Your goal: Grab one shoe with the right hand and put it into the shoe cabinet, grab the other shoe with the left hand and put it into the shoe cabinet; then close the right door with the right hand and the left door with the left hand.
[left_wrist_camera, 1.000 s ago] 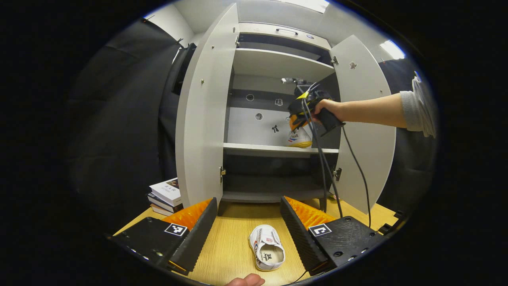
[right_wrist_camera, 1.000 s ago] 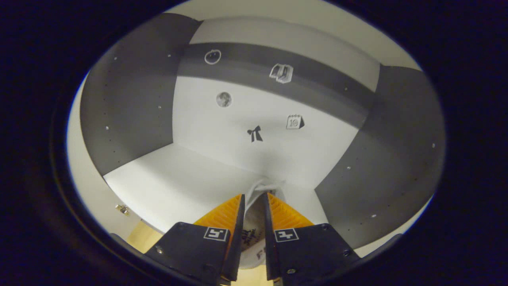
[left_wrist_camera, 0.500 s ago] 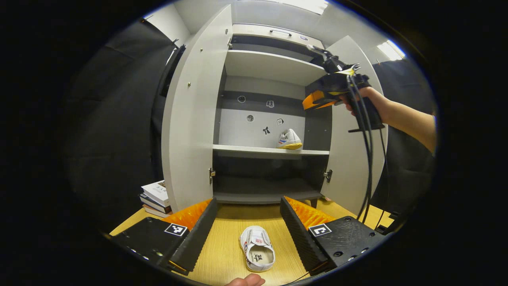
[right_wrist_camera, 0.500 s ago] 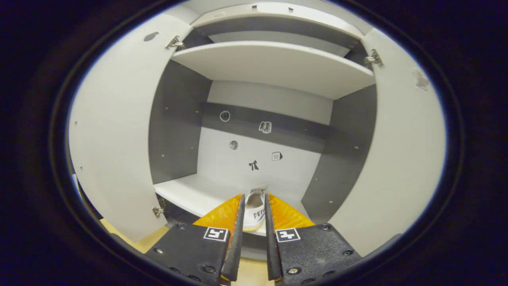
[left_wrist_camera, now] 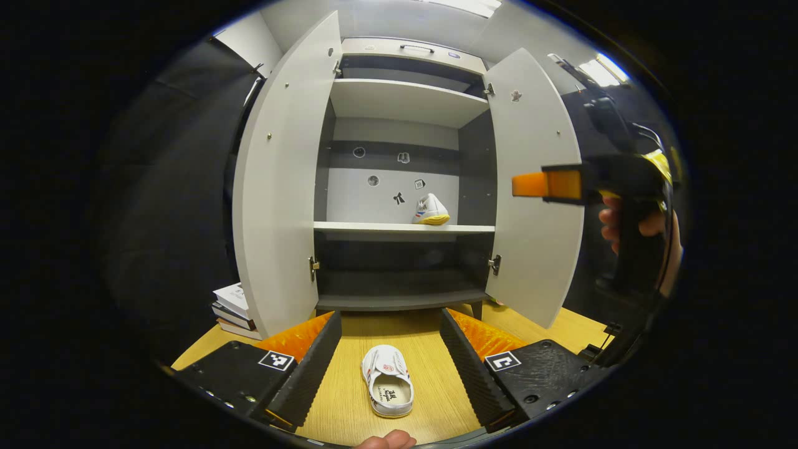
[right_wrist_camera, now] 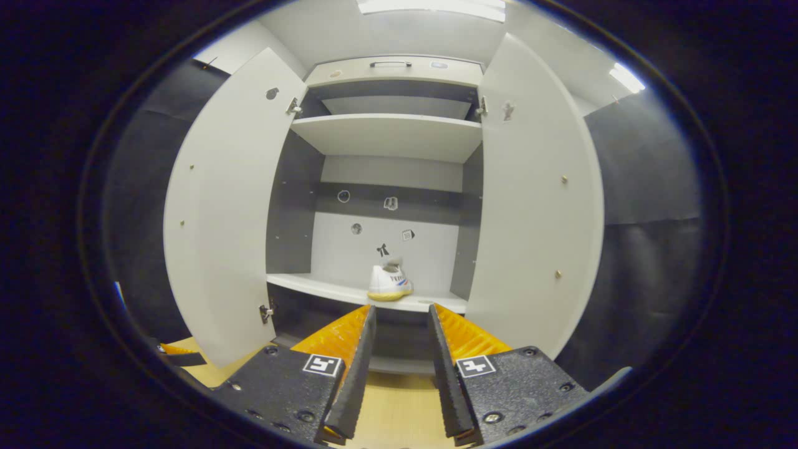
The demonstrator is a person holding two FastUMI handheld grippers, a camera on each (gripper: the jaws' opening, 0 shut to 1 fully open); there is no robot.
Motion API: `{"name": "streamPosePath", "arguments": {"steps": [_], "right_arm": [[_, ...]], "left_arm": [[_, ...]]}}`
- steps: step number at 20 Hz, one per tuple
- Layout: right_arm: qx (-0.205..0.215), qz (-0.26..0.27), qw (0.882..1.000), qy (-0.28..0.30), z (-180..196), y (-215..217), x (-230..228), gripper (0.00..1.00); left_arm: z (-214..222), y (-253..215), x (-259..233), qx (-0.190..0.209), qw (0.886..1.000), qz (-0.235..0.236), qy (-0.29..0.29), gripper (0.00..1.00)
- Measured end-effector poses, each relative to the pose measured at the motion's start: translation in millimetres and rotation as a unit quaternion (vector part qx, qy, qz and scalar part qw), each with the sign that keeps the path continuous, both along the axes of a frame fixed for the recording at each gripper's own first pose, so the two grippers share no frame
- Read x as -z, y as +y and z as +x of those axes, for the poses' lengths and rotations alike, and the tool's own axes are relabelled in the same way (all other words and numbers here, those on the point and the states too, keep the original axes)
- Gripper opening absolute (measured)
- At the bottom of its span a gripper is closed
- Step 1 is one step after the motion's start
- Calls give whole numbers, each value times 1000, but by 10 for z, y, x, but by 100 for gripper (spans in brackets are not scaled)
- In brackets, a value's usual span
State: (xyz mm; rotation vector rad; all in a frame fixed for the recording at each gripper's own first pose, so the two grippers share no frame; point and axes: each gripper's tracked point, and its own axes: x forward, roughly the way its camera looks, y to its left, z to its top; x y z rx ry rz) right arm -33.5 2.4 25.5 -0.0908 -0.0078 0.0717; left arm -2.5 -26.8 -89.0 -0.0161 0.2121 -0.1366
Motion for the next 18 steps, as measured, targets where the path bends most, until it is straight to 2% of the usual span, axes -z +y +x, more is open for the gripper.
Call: {"name": "streamPosePath", "arguments": {"steps": [4,5,7,10,12,15,18], "right_arm": [[2,-10,1000,18,-334,-60,509,60],[2,-2,1000,21,-400,-67,574,67],[2,26,999,28,-502,-109,691,77],[17,37,999,25,-572,-269,823,82],[17,39,998,43,-606,-303,1048,85],[30,38,997,63,-673,-427,1304,88],[26,42,996,74,-724,-406,1394,88]], "left_arm": [[-57,-133,97,5,1000,4,6,95],[-65,-148,126,7,1000,5,9,95],[-75,-156,208,4,1000,8,17,95],[-77,-117,377,1,999,14,35,95],[-53,-57,535,-2,999,20,48,95],[-37,8,869,3,996,19,90,95],[-33,116,1284,-5,988,22,150,96]]}}
